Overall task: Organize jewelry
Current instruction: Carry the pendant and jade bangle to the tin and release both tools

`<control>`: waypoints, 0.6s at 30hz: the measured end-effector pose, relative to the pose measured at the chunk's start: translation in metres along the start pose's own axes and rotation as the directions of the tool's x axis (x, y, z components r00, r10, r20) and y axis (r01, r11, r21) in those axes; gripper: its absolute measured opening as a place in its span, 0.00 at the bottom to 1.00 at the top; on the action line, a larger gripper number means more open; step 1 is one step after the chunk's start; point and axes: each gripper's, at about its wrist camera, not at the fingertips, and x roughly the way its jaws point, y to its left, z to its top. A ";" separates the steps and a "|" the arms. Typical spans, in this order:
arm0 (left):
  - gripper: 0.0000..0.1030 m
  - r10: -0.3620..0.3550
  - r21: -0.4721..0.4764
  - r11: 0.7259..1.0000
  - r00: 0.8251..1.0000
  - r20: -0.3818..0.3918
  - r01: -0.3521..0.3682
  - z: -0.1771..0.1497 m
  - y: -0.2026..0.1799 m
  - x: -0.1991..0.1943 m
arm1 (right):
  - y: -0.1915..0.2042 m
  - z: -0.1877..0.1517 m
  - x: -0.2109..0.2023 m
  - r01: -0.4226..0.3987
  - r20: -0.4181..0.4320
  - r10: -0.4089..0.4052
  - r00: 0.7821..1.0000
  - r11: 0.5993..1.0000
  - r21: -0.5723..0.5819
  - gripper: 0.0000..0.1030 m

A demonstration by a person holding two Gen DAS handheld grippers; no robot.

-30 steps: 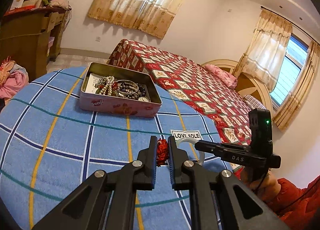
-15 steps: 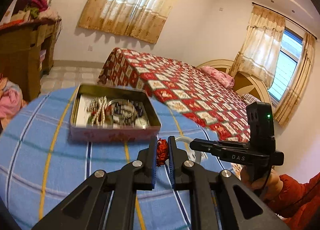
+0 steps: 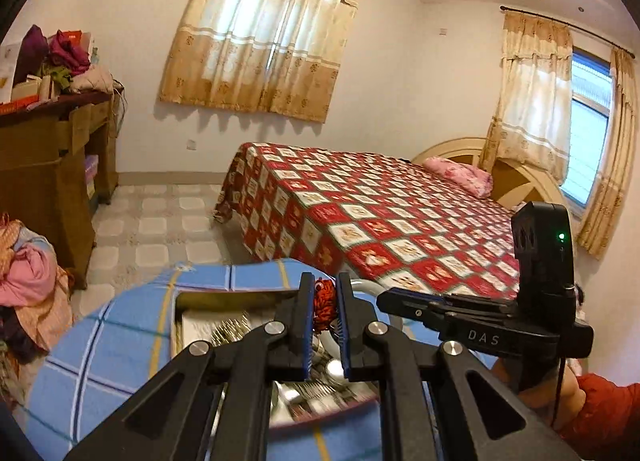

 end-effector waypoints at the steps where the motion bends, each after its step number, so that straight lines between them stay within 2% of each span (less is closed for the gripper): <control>1: 0.09 0.002 -0.004 1.000 1.000 -0.002 -0.002 0.000 0.004 0.004 | -0.002 0.002 0.007 -0.002 -0.005 0.002 1.000 1.000 0.010 0.16; 8: 0.09 0.029 -0.062 0.998 0.999 -0.045 -0.032 -0.009 0.033 0.040 | -0.010 -0.002 0.050 0.013 -0.068 -0.008 0.998 0.998 0.069 0.16; 12: 0.09 0.070 -0.064 0.995 0.994 -0.084 -0.075 -0.018 0.042 0.051 | -0.012 -0.009 0.060 0.036 -0.087 -0.031 0.996 0.998 0.056 0.16; 18: 0.09 0.135 -0.085 0.986 0.983 -0.126 -0.146 -0.028 0.056 0.065 | -0.013 -0.013 0.064 0.021 -0.086 -0.016 0.996 0.998 0.063 0.16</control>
